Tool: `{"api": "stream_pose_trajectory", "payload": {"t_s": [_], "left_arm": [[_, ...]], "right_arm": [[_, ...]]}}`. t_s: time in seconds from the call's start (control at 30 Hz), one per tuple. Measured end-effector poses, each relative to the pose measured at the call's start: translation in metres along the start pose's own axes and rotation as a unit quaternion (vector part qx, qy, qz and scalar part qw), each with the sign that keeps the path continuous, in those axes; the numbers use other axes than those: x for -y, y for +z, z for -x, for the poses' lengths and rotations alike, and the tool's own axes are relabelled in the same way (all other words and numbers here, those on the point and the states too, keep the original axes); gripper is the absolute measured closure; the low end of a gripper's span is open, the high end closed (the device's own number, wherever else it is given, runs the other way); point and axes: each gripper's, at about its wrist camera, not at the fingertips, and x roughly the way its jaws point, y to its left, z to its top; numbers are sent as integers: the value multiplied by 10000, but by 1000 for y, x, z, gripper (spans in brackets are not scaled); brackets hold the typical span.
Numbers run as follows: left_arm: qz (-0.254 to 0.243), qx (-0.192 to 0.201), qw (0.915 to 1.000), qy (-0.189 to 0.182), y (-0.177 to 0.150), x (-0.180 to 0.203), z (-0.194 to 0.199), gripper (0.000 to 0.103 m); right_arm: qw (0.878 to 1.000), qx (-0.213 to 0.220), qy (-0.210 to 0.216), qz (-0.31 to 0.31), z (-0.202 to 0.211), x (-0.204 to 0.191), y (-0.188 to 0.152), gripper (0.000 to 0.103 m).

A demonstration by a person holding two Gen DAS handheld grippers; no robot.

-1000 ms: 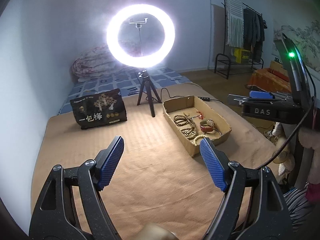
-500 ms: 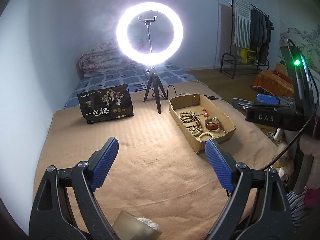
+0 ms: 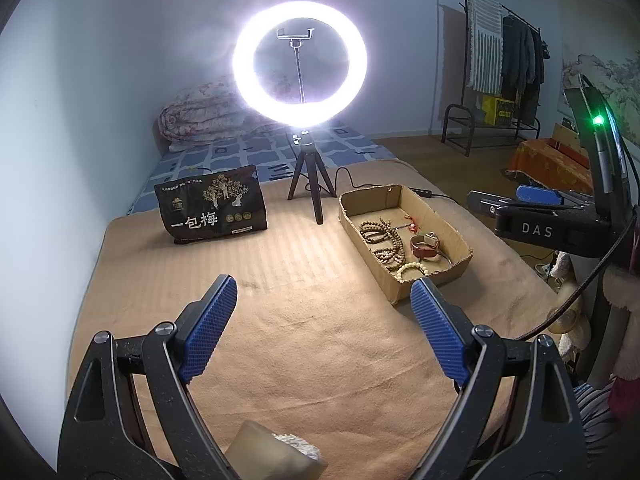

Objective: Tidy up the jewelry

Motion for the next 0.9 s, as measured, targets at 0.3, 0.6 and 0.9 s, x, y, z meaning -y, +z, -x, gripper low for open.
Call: {"api": "stream_pose_trajectory", "payload": {"t_s": [0.3,0.6,0.9], "left_arm": [[-11,-6,10000,15,0,1,0,12],[-20,-5,10000,12,0,2,0,12],[-13,-12,10000,27,0,2,-2,12]], "right_arm": [[10000,-8,-11,-10,-1,1,0,20],[10000,-17,1,-13,0,2,0,20],[10000,-6,-3,-39,1,2,-1,20]]}}
